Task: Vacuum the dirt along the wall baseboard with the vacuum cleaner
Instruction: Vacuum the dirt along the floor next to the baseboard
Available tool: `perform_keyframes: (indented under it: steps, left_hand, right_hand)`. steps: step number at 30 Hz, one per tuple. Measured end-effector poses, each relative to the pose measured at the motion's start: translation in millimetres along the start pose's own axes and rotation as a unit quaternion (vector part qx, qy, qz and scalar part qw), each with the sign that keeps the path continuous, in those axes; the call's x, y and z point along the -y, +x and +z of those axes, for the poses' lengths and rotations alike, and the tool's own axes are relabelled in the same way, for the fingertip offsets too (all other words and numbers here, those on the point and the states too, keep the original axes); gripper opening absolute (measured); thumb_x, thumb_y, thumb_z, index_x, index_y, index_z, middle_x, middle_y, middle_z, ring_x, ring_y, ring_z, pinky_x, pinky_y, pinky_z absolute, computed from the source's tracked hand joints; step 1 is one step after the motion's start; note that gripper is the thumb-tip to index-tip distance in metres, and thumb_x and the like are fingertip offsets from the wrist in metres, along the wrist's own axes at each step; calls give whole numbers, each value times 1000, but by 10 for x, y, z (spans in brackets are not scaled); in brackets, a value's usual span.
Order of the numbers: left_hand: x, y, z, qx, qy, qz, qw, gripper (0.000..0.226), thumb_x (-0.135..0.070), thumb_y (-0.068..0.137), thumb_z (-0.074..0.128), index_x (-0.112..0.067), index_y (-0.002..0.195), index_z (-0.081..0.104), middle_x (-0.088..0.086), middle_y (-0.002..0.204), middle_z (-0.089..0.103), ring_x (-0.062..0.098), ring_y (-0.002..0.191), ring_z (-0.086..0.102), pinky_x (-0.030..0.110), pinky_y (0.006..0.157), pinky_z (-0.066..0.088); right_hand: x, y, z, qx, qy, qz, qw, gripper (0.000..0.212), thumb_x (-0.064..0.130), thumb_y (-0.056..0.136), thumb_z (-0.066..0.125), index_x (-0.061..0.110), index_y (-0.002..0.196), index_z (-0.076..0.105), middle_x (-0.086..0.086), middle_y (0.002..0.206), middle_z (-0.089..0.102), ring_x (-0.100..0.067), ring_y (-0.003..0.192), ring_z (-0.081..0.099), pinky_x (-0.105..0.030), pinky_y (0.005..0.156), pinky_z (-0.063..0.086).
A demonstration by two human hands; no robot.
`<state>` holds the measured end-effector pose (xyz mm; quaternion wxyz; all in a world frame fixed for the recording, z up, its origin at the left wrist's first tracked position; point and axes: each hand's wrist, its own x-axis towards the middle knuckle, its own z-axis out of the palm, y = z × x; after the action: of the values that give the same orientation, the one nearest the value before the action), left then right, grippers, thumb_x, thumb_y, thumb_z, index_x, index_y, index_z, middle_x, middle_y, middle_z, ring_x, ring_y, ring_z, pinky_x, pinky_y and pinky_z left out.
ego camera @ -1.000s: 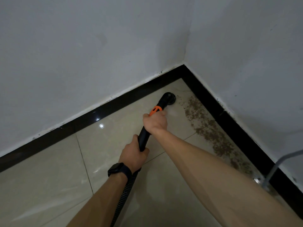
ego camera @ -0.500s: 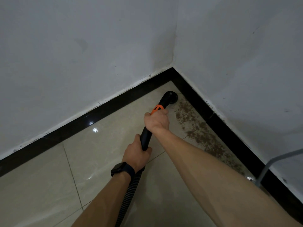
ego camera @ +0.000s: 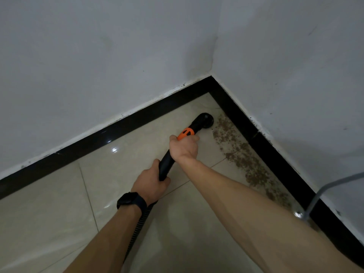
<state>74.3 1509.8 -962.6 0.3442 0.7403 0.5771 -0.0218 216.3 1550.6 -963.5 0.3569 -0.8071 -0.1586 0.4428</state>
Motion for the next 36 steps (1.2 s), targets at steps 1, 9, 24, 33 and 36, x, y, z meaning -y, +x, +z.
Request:
perform_keyframes:
  steps: [1,9,24,33,36]
  left_hand:
    - [29,-32,-14,-2,5,-1,1000,24,-28,88,61,-25,93,38,3,74,60,19,59,59,31,51,47]
    - [48,-155,-26,-18,41,1,999,25,-31,90,60,-23,97,38,1,73,58,18,58,58,31,49,46]
    - [-315,190,271,0,-50,2,999,24,-24,87,63,-22,95,40,-2,73,57,10,56,54,20,42,33]
    - [-401,292,324,-2,-70,3,998,24,-24,88,62,-19,100,42,1,75,58,16,59,56,25,47,38]
    - [-364,364,296,-5,-79,-2,997,24,-23,88,62,-18,101,43,1,76,58,15,61,57,26,48,40]
  right_hand:
    - [-19,-31,23,4,1,2,1000,58,38,97,62,7,135,32,4,80,44,-8,62,45,-20,46,31]
    - [-74,-123,6,16,-1,6,1000,58,38,98,63,7,135,31,4,78,39,-8,61,45,-21,47,34]
    - [49,231,-280,-54,-68,-18,996,56,37,98,60,4,135,33,-5,94,50,-19,72,49,-32,65,41]
    - [86,363,-341,-50,-65,-29,996,62,35,96,63,2,138,31,-7,103,52,-21,80,54,-30,65,44]
    - [135,393,-278,-52,-72,-31,996,61,35,96,62,2,137,32,-5,97,50,-18,73,51,-29,61,41]
